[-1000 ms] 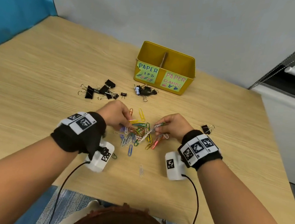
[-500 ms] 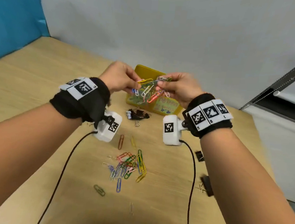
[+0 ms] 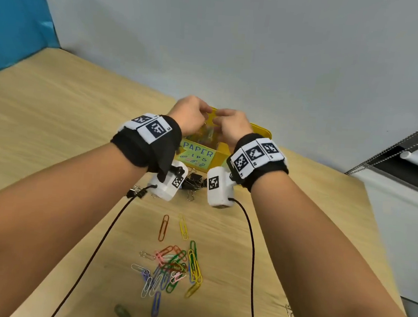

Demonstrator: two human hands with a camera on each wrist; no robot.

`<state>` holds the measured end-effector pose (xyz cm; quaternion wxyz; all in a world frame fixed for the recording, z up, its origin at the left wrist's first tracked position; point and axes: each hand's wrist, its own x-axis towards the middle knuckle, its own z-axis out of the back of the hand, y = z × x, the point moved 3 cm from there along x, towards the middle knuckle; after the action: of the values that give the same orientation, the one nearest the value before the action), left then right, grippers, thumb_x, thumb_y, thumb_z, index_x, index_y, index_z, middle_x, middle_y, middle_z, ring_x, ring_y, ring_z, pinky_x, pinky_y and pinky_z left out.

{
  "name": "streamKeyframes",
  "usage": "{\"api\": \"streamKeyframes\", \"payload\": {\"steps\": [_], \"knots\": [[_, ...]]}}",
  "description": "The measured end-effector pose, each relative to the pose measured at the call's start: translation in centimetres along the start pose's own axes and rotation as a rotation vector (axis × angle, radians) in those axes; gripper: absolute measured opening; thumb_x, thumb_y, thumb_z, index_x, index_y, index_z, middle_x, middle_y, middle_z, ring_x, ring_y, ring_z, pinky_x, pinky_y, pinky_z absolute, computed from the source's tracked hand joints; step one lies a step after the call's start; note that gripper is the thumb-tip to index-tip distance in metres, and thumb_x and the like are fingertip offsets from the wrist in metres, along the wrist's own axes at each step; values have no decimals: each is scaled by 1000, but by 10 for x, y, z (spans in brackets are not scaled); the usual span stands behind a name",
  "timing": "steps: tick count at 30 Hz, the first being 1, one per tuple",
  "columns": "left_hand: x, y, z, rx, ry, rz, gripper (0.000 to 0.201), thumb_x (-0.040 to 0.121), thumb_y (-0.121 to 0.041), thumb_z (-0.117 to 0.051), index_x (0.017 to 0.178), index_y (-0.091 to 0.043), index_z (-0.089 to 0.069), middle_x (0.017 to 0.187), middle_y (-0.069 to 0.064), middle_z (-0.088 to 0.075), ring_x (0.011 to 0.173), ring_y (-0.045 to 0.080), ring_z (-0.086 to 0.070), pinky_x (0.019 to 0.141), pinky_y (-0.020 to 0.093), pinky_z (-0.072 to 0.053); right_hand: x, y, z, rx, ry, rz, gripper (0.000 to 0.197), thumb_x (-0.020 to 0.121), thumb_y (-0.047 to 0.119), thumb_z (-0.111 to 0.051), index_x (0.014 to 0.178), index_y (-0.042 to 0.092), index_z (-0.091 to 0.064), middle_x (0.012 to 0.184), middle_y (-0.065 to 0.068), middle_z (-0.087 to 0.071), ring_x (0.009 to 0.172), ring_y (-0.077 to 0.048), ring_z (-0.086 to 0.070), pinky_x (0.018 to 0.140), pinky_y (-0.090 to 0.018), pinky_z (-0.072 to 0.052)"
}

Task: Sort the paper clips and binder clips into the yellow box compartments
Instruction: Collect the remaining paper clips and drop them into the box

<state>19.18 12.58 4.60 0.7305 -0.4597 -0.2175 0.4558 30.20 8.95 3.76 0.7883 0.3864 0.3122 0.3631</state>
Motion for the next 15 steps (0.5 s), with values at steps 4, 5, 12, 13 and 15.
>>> {"api": "streamKeyframes", "payload": {"steps": [4,5,12,13,15], "knots": [[-4,0,3,40,-1,-57,40,87,6,-44,119,-12,-59,106,9,-62,91,28,-66,77,41,-58,-16,3,13,42,-26,71,30,88,5,-52,116,10,-63,98,-2,-58,101,-21,-57,92,-36,-46],[-6,-1,4,80,-27,-94,34,87,2,-49,115,-12,-61,98,9,-64,87,30,-68,76,40,-58,-25,4,15,51,-51,96,27,88,5,-52,111,12,-65,95,-1,-60,99,-21,-60,92,-38,-48],[-35,19,20,76,-226,-180,16,91,-10,-51,99,-15,-64,82,0,-63,71,12,-58,61,17,-46,-111,-30,15,-74,248,173,12,92,9,-51,97,18,-59,81,2,-60,65,-9,-58,61,-24,-51],[-42,31,20,87,-241,-142,15,90,-9,-51,98,-14,-63,84,0,-62,73,13,-57,65,18,-47,-121,-43,11,-185,350,133,11,93,12,-51,97,19,-58,81,3,-60,66,-10,-58,61,-24,-51],[-56,60,11,147,-164,-26,13,88,-7,-52,95,-12,-62,92,3,-63,85,19,-59,81,29,-51,-135,-68,-3,-452,564,49,11,92,16,-51,97,18,-60,78,1,-59,67,-14,-56,60,-26,-49]]}}
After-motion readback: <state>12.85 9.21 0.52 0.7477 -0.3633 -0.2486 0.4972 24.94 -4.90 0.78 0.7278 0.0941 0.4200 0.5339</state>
